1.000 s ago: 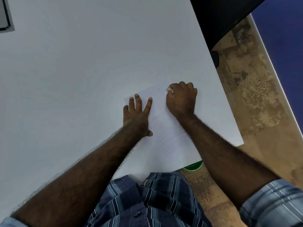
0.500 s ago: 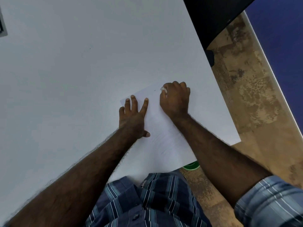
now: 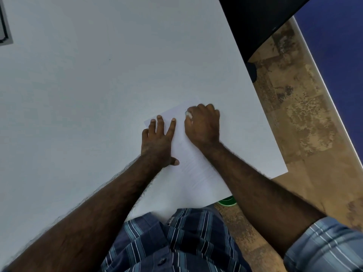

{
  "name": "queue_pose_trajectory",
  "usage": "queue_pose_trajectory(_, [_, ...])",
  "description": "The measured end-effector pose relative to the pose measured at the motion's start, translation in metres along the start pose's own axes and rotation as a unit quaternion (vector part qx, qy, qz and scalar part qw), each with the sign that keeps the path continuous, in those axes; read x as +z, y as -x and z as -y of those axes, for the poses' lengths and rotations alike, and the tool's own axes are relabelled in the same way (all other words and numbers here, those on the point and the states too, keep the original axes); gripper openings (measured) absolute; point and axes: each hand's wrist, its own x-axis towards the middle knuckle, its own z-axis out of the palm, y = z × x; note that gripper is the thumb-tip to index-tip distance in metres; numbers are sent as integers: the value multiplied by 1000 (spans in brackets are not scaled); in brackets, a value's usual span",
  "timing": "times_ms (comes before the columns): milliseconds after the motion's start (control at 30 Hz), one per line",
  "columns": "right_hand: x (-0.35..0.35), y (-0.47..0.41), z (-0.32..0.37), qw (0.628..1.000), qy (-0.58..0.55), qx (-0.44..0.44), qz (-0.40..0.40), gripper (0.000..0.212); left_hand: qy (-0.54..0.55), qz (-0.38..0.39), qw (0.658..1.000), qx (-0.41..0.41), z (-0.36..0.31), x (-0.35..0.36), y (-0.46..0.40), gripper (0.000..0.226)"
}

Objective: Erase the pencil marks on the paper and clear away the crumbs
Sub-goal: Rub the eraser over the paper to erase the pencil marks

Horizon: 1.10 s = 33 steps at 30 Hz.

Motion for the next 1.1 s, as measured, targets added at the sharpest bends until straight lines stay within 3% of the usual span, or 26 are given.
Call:
queue_pose_trajectory(100, [-2, 43, 13, 997, -25, -58, 51, 25, -5, -8, 1000, 2, 0, 1, -1, 146])
queue_pose_trajectory(200, [-1, 58, 8, 994, -18, -98, 53, 22, -6, -6, 1000, 5, 0, 1, -1, 146])
queue_pose_trajectory(367, [-5, 14, -21, 1000, 3, 14, -13, 12, 0, -5, 1000, 5, 0, 1, 0, 148])
queue_pose_trajectory(467, [-6, 3, -24, 998, -11, 57, -11, 14, 3, -2, 1000, 6, 1, 0, 0, 147])
queue_pose_trajectory(733, [-7, 68, 3, 998, -47, -17, 38, 11, 69, -84, 993, 43, 24, 14, 14, 139])
queue_pose_trajectory(867, [-1, 64, -2, 998, -56, 4, 22, 10, 81, -163, 983, 39, 40, 33, 21, 124])
queue_pose_trajectory(1100, [0, 55, -7, 997, -62, 22, 27, 8, 89, -111, 989, 52, 40, 50, 29, 127])
